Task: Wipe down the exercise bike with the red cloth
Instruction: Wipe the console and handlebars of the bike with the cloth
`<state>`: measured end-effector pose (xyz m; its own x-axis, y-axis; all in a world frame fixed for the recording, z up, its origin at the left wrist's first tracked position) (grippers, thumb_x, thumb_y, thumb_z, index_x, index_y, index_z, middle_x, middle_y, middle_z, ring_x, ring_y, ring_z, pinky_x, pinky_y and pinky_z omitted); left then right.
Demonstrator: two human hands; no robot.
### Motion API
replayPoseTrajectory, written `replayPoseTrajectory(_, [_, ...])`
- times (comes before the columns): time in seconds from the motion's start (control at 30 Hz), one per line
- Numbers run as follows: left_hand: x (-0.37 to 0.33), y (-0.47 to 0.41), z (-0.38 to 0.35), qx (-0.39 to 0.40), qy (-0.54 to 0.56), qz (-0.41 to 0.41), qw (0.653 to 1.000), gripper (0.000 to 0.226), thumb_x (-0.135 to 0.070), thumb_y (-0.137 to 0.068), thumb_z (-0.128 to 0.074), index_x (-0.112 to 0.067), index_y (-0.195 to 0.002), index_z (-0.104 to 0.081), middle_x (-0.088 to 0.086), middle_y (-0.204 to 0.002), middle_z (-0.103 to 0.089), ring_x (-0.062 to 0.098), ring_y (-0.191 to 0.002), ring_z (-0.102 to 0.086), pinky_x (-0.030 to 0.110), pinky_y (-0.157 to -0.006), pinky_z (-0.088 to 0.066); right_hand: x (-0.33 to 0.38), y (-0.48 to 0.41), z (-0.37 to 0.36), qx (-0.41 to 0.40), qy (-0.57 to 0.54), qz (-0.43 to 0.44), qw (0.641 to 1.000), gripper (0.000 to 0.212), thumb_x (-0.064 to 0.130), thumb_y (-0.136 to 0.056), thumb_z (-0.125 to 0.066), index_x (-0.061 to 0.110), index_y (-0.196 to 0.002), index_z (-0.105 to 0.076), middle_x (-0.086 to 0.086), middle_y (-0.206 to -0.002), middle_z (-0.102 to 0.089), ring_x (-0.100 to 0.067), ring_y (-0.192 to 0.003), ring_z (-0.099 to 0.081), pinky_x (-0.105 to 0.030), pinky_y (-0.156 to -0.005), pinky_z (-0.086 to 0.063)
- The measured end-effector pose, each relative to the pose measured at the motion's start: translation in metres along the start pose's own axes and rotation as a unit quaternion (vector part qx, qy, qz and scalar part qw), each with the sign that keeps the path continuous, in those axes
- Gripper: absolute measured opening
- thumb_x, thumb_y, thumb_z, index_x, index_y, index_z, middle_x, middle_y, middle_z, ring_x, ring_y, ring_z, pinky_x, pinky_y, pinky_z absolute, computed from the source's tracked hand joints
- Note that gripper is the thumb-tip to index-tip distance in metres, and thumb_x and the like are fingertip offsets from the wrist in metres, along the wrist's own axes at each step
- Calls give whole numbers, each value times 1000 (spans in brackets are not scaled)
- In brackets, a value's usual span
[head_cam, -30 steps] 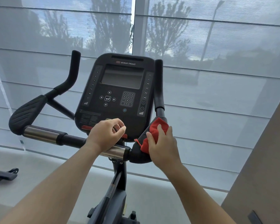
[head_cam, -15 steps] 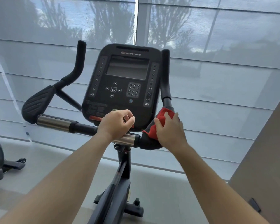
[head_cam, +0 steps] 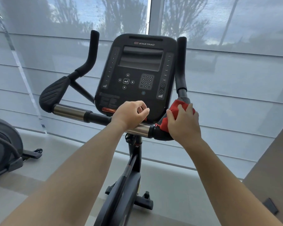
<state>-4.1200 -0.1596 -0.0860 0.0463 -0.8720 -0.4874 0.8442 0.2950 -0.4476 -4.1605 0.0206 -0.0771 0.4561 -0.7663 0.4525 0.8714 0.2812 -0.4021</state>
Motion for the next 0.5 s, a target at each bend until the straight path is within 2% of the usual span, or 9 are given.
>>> replayPoseTrajectory(0.17, [1,-1,-1,4,-4,2,1000,19,-43,-89,-48,-31,-94,-62,-16,-78,-62,10,-84,-57,33,-72,-52,-3,26,-9,-44,-3,39,998,54,42,-96,-37,7,-136,-39,-19,-151,-23,-41,-137,-15,-49,-113,-19])
replayPoseTrajectory(0.37, [2,-1,-2,5,-6,1,1000,19,-42,-89,-47,-31,-94,-62,-17,-77,-61,3,-77,-56,32,-70,-52,-2,5,-5,10,15,32,999,56,45,-97,-34,11,-141,-35,-15,-153,-19,-41,-138,-10,-51,-112,-18])
replayPoseTrajectory(0.5, [2,-1,-1,-2,-1,-7,1000,18,-42,-89,-47,-31,-93,-62,-19,-75,-59,5,-75,-58,30,-68,-51,-7,4,-2,8,10,72,997,54,45,-96,-36,12,-140,-37,-11,-154,-22,-36,-140,-11,-47,-112,-19])
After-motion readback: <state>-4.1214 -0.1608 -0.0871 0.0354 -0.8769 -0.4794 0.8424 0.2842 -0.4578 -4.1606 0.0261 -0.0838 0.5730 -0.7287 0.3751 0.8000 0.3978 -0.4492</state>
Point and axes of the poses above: each hand's wrist, its own y-axis away from the middle knuckle, its own z-axis out of the back of the hand, x = y × z, the point moved 2 cm from there along -y, towards the middle knuckle
